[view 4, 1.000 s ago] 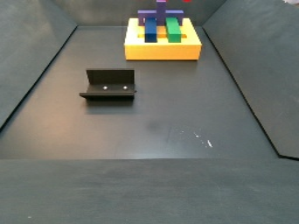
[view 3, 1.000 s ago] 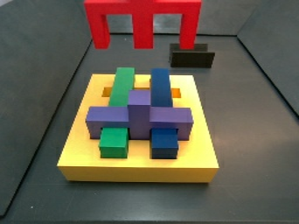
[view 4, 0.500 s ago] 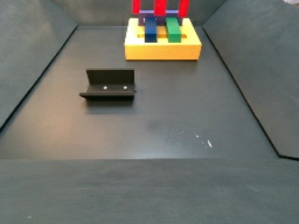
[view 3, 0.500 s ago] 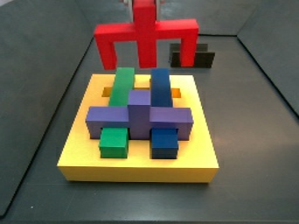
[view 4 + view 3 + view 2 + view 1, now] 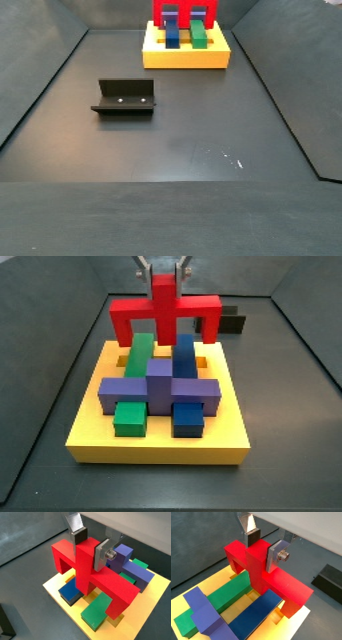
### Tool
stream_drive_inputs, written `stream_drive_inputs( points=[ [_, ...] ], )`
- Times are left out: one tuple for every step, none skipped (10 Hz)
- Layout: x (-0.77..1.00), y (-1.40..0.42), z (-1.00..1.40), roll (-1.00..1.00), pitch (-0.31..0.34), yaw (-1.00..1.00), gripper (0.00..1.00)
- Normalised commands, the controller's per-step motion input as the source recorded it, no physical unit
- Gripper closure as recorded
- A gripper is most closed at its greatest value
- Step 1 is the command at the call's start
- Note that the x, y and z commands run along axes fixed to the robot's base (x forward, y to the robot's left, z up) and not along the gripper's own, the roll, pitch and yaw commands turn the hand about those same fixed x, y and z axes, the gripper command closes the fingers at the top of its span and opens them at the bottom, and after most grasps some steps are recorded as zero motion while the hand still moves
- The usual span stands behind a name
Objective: Pick up the red object. Move up. Move to above the board. Insert the red object.
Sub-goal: Insert the red object.
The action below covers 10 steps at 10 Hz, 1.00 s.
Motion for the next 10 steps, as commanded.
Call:
stream_drive_inputs(
  points=[
    [0.00, 0.00, -0.21, 0.01, 0.000, 0.00, 1.00],
    [0.00, 0.00, -0.21, 0.01, 0.000, 0.01, 1.00],
    [-0.03, 0.00, -0.19, 0.00, -0.016, 0.01, 1.00],
    [0.00, -0.01, -0.21, 0.00, -0.023, 0.04, 1.00],
    [0.02, -0.07, -0.15, 0.00, -0.019, 0.06, 1.00],
    [0.05, -0.08, -0.14, 0.00, -0.007, 0.01, 1.00],
    [0.00, -0.05, -0.20, 0.00, -0.034, 0.01, 1.00],
    [0.00, 0.00, -0.21, 0.00, -0.027, 0.00, 1.00],
    [0.00, 0.00, -0.22, -0.01, -0.036, 0.00, 1.00],
    [0.00, 0.00, -0.18, -0.02, -0.030, 0.00, 1.00]
  ],
)
